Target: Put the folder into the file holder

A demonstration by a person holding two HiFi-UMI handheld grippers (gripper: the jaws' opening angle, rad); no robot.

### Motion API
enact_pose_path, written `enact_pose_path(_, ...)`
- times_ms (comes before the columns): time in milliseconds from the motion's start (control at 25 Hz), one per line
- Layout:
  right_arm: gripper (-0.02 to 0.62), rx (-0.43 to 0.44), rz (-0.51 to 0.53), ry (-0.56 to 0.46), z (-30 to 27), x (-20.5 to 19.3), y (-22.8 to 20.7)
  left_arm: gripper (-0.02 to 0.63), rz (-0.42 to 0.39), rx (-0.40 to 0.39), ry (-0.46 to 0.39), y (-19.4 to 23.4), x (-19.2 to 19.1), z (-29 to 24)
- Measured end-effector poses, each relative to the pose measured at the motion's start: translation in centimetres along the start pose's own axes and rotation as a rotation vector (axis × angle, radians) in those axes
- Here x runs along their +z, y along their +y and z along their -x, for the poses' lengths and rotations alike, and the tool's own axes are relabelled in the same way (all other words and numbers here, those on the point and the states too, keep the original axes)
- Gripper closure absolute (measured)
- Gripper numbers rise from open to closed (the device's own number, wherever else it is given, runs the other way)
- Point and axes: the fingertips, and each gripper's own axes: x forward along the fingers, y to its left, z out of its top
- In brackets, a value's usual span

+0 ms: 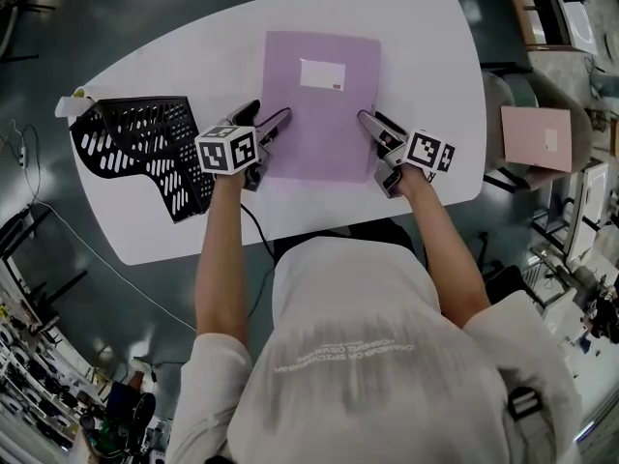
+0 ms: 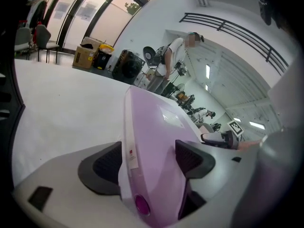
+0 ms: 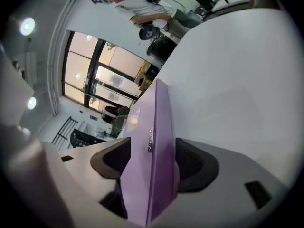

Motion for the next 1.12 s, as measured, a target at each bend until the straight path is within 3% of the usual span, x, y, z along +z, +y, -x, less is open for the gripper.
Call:
enact_pose_path(280,0.3,-0.118,0.242,0.073,0.2,-0.6,-1.3,0.193,-0.056,0.021,0.048,0.4,-0.4,0.1)
enact_pose_path(400,0.296,-0.094,0.29,0.117,-0.7,-1.5,-0.3,0.19,-0.066,0.015,0.061,0.4,-0.4,0.0)
enact_pose_path(640,0.281,-0.025,0.171,0.108,-1.7,-1.9,1.5,0.189,-0.066,0.019,0.068,-0.3,-0.7,-0.1)
enact_pose_path(840,0.252,0.162,-0.056,-0.033,-0.5,-0.3,2.8,0.187,-0.035,0.043,0.023,-0.2,-0.7,-0.1)
enact_pose_path(1040,0.254,0.265,-0.162,-0.067,0.3,0.9,3.2,0.188,0.009,0.028,-0.009,0.0,-0.4,0.2)
enact_pose_path(1120,0.297,0.293,-0.214,-0.079,0.7,1.4,3.2,0.187,0.028,0.019,-0.023,-0.1,-0.3,0.3)
